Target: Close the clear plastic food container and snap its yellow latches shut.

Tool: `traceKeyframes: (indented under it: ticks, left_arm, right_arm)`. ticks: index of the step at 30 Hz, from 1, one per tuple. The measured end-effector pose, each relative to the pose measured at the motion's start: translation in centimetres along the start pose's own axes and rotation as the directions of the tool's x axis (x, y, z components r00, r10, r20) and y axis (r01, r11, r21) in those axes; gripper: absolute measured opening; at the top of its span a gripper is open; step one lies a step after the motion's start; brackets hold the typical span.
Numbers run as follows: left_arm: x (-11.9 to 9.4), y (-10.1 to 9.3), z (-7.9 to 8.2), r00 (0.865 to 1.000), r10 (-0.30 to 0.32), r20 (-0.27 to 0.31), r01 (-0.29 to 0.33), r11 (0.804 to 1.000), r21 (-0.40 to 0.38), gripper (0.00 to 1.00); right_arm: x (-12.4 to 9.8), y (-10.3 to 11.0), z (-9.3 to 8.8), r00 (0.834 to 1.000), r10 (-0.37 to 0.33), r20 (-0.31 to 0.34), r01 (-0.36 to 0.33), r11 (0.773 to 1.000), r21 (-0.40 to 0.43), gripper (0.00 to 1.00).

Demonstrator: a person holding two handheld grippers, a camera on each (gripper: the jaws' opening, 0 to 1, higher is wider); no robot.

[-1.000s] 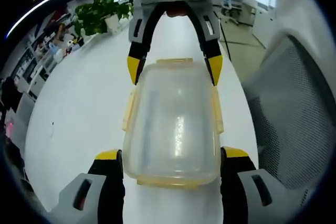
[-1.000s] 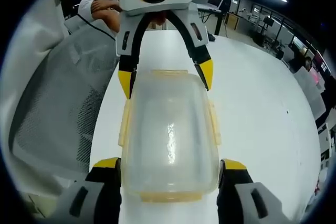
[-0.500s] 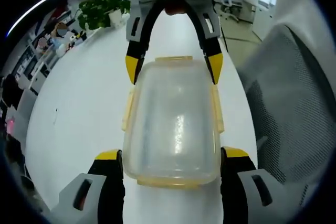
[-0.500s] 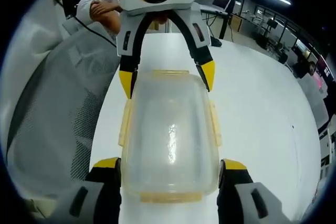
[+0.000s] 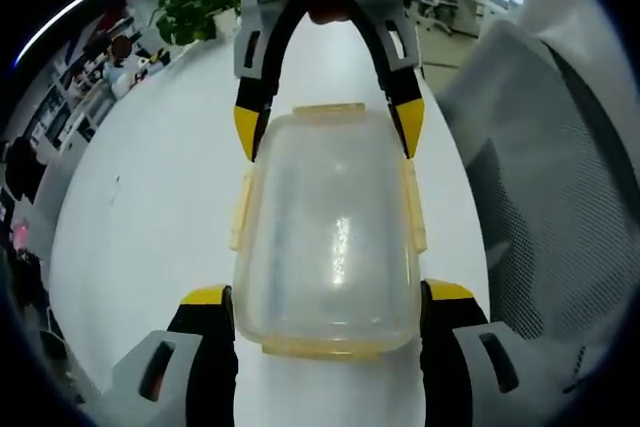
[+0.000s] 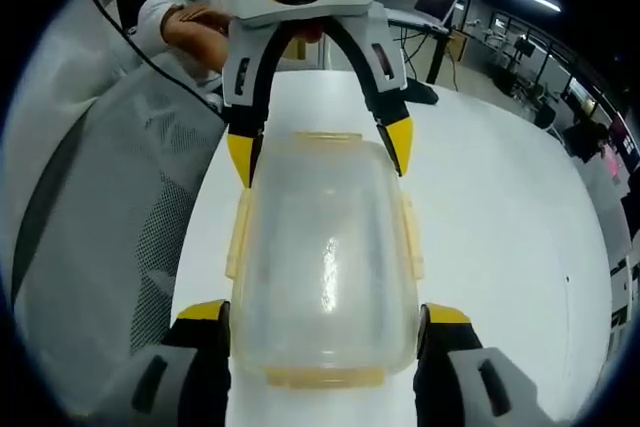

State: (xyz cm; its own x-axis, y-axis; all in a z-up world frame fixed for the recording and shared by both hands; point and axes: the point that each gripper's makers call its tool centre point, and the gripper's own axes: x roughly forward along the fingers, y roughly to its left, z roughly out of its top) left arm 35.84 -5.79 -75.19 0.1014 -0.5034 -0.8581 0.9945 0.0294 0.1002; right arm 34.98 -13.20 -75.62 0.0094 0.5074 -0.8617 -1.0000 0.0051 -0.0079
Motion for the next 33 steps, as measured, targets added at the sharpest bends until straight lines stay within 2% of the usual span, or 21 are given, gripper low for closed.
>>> traceKeyframes:
  ticks: [4,21,28,33]
  left_arm:
    - [-0.2,0.1,-0.4,1.000,0.000,0.001,0.000,1.000,0.000,0.73]
    - [0.1,0.1,-0.2,1.000,-0.025,-0.005,0.025,0.999,0.026,0.74]
    - [0.2,1.2,-0.2,1.000,-0.020,-0.003,0.020,1.000,0.021,0.74]
    - [0.4,2.6,-0.3,1.000,-0.025,-0.004,0.025,0.999,0.027,0.74]
  right_arm:
    - [0.2,-0.1,0.4,1.000,0.001,0.002,-0.001,1.000,-0.001,0.75]
    - [0.3,-0.1,0.4,1.000,0.013,0.014,-0.013,1.000,-0.006,0.76]
    - [0.2,-1.2,0.4,1.000,0.009,0.013,-0.009,1.000,-0.009,0.76]
    - [0.4,-2.6,0.5,1.000,0.004,0.004,-0.004,1.000,-0.005,0.76]
